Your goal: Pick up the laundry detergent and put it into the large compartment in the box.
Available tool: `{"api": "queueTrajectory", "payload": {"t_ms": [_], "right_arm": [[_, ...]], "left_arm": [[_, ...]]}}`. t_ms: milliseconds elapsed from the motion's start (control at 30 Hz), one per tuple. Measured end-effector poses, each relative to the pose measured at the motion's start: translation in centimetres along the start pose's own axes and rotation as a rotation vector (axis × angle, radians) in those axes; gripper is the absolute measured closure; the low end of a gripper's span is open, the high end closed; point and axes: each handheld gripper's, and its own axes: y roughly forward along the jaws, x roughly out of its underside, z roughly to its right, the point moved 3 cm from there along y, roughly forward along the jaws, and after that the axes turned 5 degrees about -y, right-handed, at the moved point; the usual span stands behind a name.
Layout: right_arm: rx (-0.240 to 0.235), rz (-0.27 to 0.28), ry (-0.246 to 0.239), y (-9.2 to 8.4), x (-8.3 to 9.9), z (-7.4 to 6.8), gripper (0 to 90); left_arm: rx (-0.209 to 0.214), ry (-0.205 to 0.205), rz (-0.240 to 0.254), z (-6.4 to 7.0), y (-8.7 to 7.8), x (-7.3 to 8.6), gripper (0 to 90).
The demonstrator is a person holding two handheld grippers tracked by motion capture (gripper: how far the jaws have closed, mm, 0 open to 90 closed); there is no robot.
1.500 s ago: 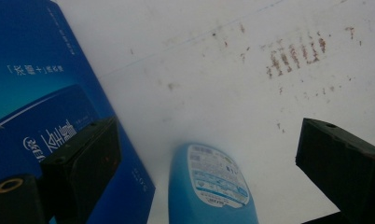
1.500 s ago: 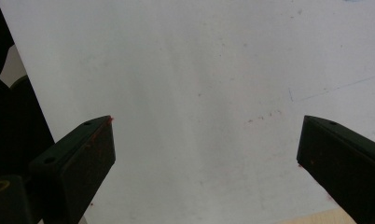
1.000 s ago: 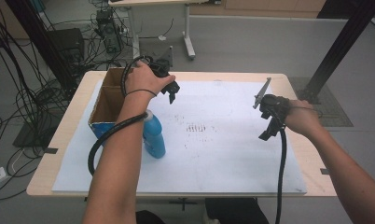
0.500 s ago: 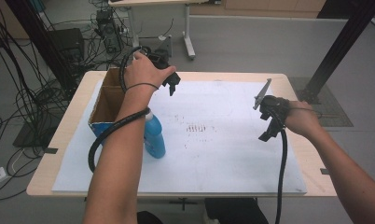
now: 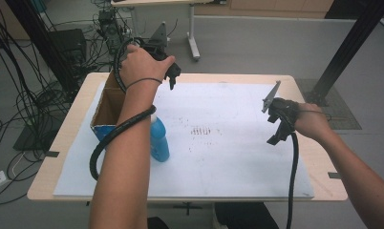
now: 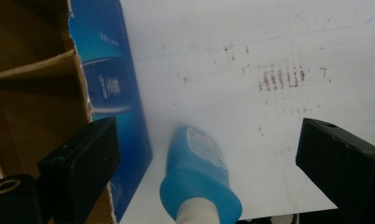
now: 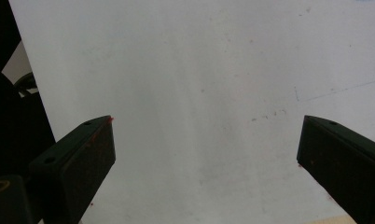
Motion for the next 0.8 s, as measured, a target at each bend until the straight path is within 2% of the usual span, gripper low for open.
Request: {"api": "queueTrajectory", "payload": {"t_ms": [33,67,100,200,267,300,333,433,567,700,800], "right_arm": [[0.0,-0.002,-0.006,0.0,0.0,-0.1,4.3],[0.0,-0.006,-0.01,0.0,0.0,-0.1,4.3],[-0.001,-0.003,-0.011,0.0,0.0,-0.1,4.3],[-0.007,0.002,-0.02,0.0,0.2,-0.1,4.3],[-0.01,-0.002,-0.022,0.1,0.2,-0.1,4.3],[-0.011,-0.001,-0.028,0.1,0.3,-0.1,4.2],[-0.011,-0.001,-0.028,0.1,0.3,-0.1,4.2],[-0.01,0.004,-0.032,0.1,0.6,-0.2,4.3],[-0.005,0.006,-0.046,0.1,0.8,-0.5,4.2],[-0.007,0.019,-0.059,0.2,1.0,-0.7,4.2],[-0.009,0.024,-0.065,0.3,1.0,-0.8,4.2]], "left_arm": [[-0.006,-0.035,-0.004,-0.1,-0.2,0.2,6.9],[-0.006,-0.035,-0.004,-0.1,-0.2,0.2,6.9],[-0.003,-0.068,0.002,-0.3,-0.5,0.5,6.9],[-0.003,-0.129,0.007,-0.7,-0.7,1.2,6.9],[0.0,-0.142,0.011,-0.8,-0.7,1.4,7.0],[0.002,-0.172,0.009,-1.0,-0.7,1.8,7.0],[0.002,-0.172,0.009,-1.0,-0.7,1.8,7.0],[-0.001,-0.21,0.011,-1.2,-0.7,2.5,7.0],[-0.016,-0.253,-0.03,-1.3,-0.9,2.9,7.0],[-0.037,-0.282,-0.023,-1.0,-1.6,3.6,6.9],[-0.029,-0.305,-0.025,-1.1,-1.9,4.0,7.0]]}}
